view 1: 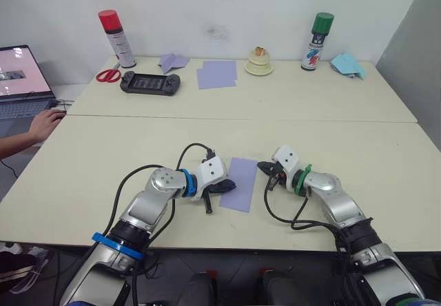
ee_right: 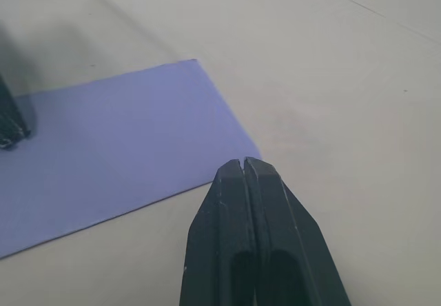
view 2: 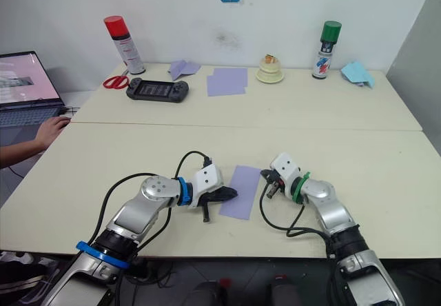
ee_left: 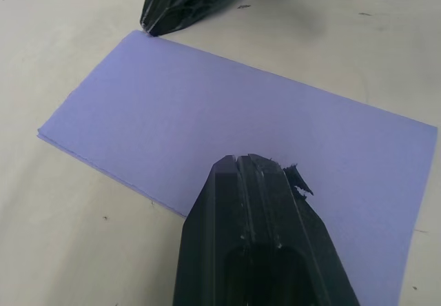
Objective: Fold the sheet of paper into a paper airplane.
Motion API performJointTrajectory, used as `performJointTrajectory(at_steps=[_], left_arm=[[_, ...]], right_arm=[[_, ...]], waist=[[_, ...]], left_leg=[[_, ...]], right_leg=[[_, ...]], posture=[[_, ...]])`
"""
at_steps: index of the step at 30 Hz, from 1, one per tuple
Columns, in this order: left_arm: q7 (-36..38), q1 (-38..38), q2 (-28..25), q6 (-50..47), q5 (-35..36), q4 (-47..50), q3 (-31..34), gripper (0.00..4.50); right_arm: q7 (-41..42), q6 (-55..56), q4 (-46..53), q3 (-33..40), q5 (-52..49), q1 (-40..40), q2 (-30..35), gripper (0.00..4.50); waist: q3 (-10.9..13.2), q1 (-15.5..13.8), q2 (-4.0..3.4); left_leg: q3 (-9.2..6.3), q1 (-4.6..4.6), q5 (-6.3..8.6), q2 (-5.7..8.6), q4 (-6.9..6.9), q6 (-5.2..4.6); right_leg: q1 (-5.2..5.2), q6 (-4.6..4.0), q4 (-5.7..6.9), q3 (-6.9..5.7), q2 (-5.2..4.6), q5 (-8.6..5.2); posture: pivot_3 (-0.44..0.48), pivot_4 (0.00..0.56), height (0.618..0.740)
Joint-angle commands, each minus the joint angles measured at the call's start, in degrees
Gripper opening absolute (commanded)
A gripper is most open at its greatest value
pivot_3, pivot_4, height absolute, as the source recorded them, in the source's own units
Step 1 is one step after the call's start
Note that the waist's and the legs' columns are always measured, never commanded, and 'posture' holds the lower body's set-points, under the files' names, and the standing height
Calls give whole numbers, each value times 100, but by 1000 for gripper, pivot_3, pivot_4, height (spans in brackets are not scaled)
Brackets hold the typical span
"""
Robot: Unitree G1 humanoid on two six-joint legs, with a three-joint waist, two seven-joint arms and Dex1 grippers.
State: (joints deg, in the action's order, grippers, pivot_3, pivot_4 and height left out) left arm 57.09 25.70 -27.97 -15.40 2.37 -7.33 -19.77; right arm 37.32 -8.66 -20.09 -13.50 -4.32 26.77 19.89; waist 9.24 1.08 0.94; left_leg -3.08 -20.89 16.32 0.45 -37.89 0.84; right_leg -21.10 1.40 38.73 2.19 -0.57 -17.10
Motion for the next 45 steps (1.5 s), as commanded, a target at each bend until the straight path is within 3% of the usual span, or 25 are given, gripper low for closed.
performJointTrajectory(at_steps=[1,9,20,25,35,45], left_arm=[[82,-177,-10,-133,-191,-131,-274,0],[30,-143,24,-155,-191,-155,-249,0],[-81,-163,73,-162,-178,-89,-144,0],[-81,-198,44,-191,-162,-31,-109,0],[-59,-96,35,-166,-189,-129,-116,0],[-91,-16,123,-62,-203,-325,-135,0]], right_arm=[[-246,-93,-507,100,303,56,82,40],[-258,107,-731,480,13,352,26,40],[1272,-746,1838,-2,-616,-770,426,40],[1418,-1115,2426,-292,-672,-1227,453,40],[583,-577,939,-50,-55,-821,275,40],[80,-185,131,-32,271,-378,159,40]], waist=[[0,0,0],[1,-12,-1],[10,-68,-15],[11,-70,-14],[11,-58,-13],[8,-65,-11]], left_leg=[[0,0,0,0,0,0],[0,-2,0,1,0,0],[-5,-82,0,3,2,0],[-4,-83,0,2,2,0],[-2,-63,-2,2,-1,-2],[0,-49,-4,3,-4,-6]], right_leg=[[0,0,0,0,0,0],[0,-3,-1,-2,-2,2],[-44,-27,-1,-15,-8,17],[-46,-23,-7,-17,-8,14],[-30,-1,-5,-16,-7,2],[-16,1,-4,-11,-7,5]], posture=[[0,150,740],[0,150,740],[0,150,740],[0,150,740],[0,150,740],[0,150,740]])
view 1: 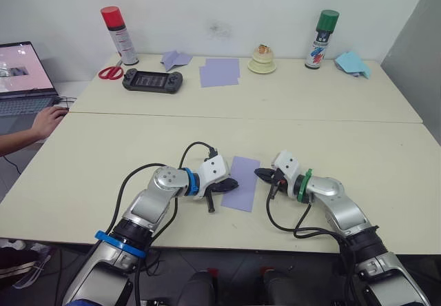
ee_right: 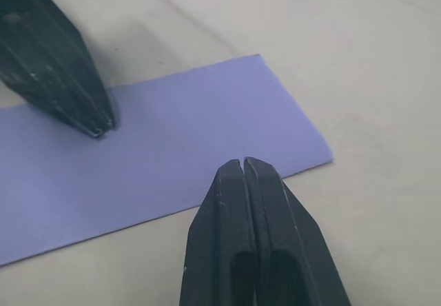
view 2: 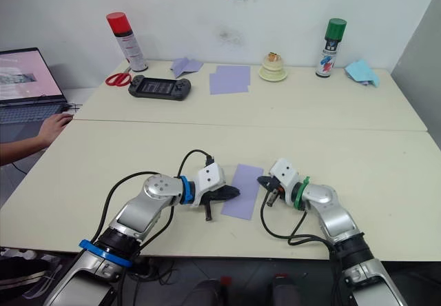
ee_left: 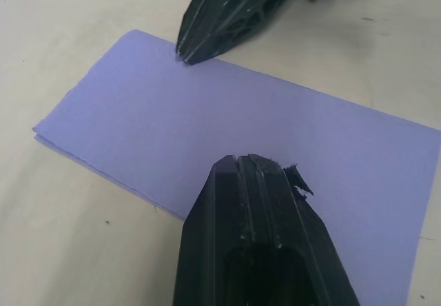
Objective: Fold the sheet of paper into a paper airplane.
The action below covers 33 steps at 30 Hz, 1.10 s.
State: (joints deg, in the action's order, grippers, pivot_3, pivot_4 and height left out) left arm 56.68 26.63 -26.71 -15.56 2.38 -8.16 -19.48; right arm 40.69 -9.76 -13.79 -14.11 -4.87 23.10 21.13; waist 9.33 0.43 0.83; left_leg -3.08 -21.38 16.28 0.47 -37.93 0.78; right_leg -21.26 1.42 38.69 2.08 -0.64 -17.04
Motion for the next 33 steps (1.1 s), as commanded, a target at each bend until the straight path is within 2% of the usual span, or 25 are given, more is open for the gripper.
performJointTrajectory(at_steps=[1,13,17,18,24,28,33], left_arm=[[-45,-126,-9,-29,-204,-244,-164,0],[-11,-122,-49,102,-210,-326,-166,0],[-10,-166,-52,130,-210,-310,-170,0],[-11,-173,-45,136,-211,-313,-170,0],[-27,-166,7,158,-225,-338,-175,0],[-17,-122,30,173,-225,-371,-181,0],[-13,-100,43,189,-234,-406,-198,0]], right_arm=[[-306,-41,-593,24,360,48,21,40],[-712,427,-1490,365,370,643,-63,40],[-265,431,-882,593,-135,548,-114,40],[-131,383,-670,595,-216,486,-96,40],[295,46,266,485,-317,78,43,40],[598,-215,841,217,-274,-278,157,40],[690,-373,1014,-133,-82,-459,158,40]], waist=[[-1,0,2],[-1,-5,2],[0,-13,0],[0,-13,0],[5,-22,-7],[5,-29,-7],[7,-26,-9]], left_leg=[[1,3,-2,0,0,-3],[6,39,-3,0,5,-5],[5,25,-2,0,6,-5],[5,12,-3,0,6,-5],[0,-35,-2,0,5,-4],[0,-36,-2,1,5,-5],[0,-35,-3,1,3,-5]], right_leg=[[2,0,0,1,0,2],[12,-2,-1,6,0,2],[16,-3,-1,6,0,2],[10,-26,0,6,0,16],[-32,-29,3,-3,-1,19],[-33,-28,-1,-3,-1,18],[-32,-16,-1,-3,0,11]], posture=[[0,150,740],[0,150,740],[0,150,740],[0,150,740],[0,150,740],[0,150,740],[0,150,740]])
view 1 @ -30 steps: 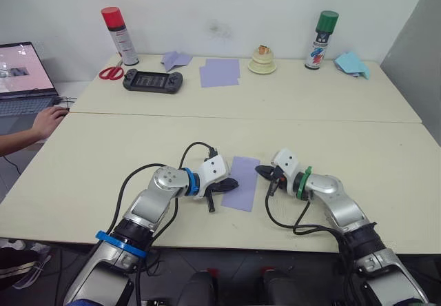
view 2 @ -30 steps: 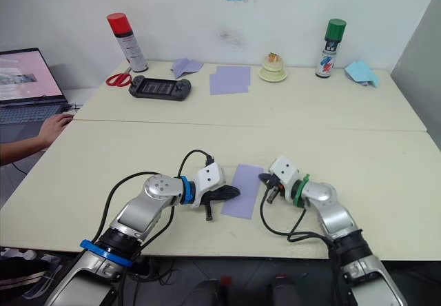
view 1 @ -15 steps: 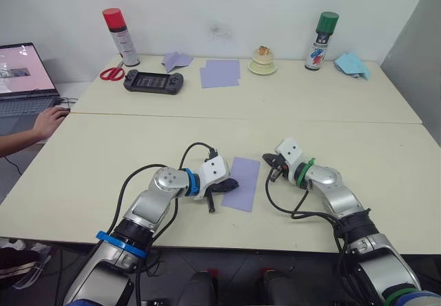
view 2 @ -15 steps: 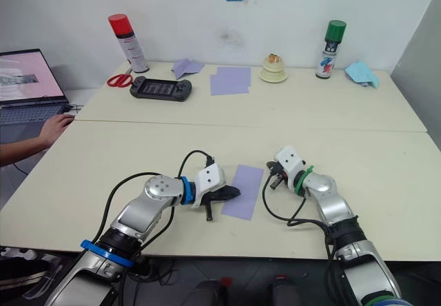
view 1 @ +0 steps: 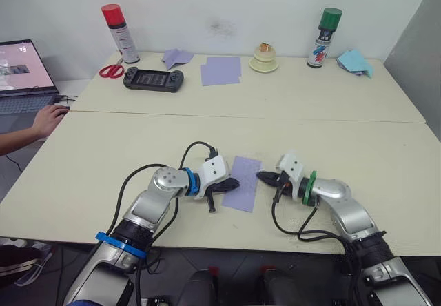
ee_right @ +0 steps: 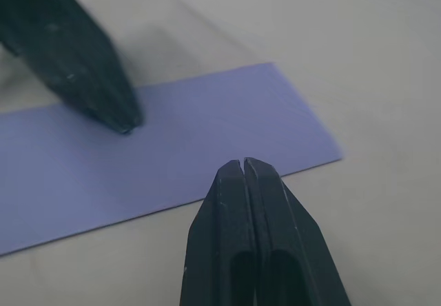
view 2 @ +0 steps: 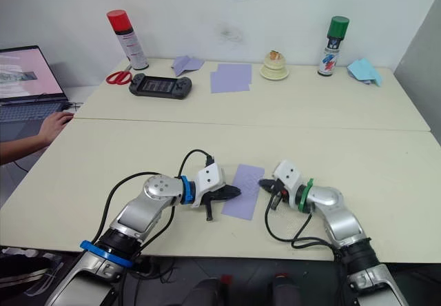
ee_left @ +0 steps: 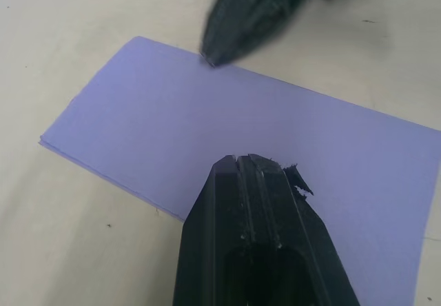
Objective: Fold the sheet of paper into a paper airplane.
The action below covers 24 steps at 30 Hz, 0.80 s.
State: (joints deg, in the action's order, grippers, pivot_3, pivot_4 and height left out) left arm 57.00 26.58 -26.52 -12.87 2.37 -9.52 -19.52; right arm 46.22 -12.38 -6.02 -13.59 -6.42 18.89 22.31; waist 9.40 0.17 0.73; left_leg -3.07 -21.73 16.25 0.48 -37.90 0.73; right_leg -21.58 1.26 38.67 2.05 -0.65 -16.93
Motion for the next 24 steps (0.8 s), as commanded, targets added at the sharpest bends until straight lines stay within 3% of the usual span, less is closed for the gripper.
performJointTrajectory(at_steps=[1,15,20,24], left_arm=[[-40,-94,22,-80,-236,-272,-198,0],[-50,-136,-98,-146,-226,-183,-142,0],[-103,-126,-58,-249,-102,-119,-2,0],[-36,-33,170,-1040,899,200,742,0]], right_arm=[[221,-141,268,-291,118,-83,84,40],[1600,-979,1126,-1008,-306,-649,735,40],[1451,-1193,1322,-509,-672,-549,716,40],[858,-1876,1872,339,-1354,-253,458,40]], waist=[[0,-1,0],[-5,-3,4],[-3,-4,6],[20,-1,7]], left_leg=[[-1,1,0,0,-1,0],[-9,9,0,-1,3,0],[-10,7,0,-1,2,0],[-9,-13,0,-2,-3,1]], right_leg=[[1,5,0,-1,0,-3],[17,16,-13,-7,0,-9],[15,16,-13,-8,0,-9],[-8,16,-5,-5,0,-8]], posture=[[0,150,740],[0,150,740],[0,150,740],[0,150,740]])
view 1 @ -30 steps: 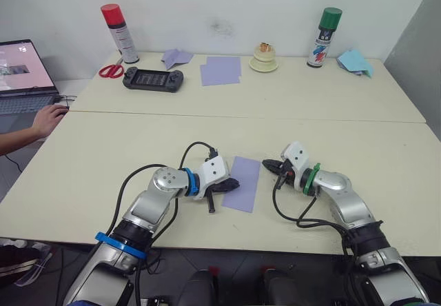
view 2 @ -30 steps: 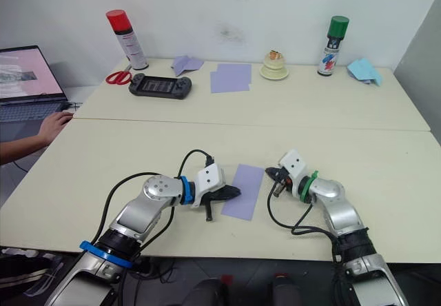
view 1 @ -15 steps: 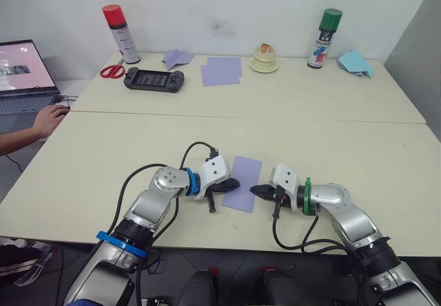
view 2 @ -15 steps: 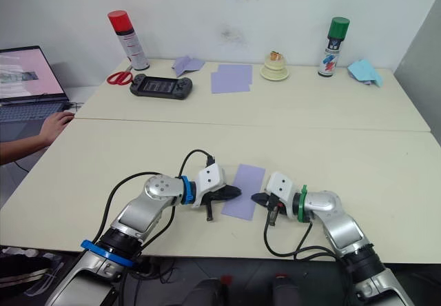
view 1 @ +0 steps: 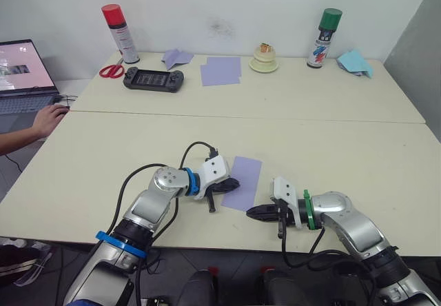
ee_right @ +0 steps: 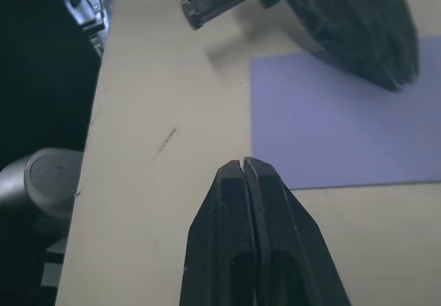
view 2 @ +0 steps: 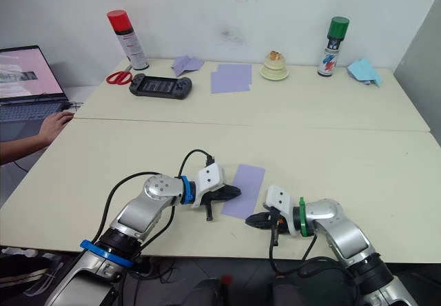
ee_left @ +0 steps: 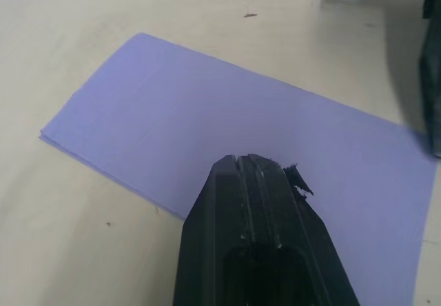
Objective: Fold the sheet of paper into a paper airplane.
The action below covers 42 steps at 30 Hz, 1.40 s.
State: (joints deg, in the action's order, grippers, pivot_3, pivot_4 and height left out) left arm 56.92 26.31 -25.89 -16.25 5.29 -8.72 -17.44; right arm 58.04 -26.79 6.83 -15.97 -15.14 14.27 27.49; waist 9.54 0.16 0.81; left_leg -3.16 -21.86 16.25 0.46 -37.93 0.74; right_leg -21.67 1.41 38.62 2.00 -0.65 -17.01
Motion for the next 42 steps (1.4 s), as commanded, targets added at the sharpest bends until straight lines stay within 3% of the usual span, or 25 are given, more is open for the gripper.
performJointTrajectory(at_steps=[1,7,16,42], left_arm=[[42,34,112,-960,877,238,708,0],[210,252,-165,-1737,1579,478,1313,0],[334,-6,-600,-1411,1191,372,942,0],[427,75,-313,-1750,1453,744,814,0]], right_arm=[[-349,-556,776,630,-558,201,-28,40],[-604,-722,1222,721,-556,-57,166,40],[-1074,-297,1187,807,-294,62,167,40],[-1310,-331,1113,900,-330,8,165,40]], waist=[[17,2,1],[29,11,16],[35,13,12],[35,13,12]], left_leg=[[1,-10,0,0,-1,0],[-26,-77,-2,-3,1,5],[-23,-93,-15,8,1,34],[-79,-93,-23,8,-5,43]], right_leg=[[-11,1,6,1,0,1],[-72,-28,25,-30,2,15],[-74,-28,0,-32,-13,13],[-64,-30,30,-96,-13,13]], posture=[[0,150,740],[0,150,740],[0,150,740],[0,150,740]])
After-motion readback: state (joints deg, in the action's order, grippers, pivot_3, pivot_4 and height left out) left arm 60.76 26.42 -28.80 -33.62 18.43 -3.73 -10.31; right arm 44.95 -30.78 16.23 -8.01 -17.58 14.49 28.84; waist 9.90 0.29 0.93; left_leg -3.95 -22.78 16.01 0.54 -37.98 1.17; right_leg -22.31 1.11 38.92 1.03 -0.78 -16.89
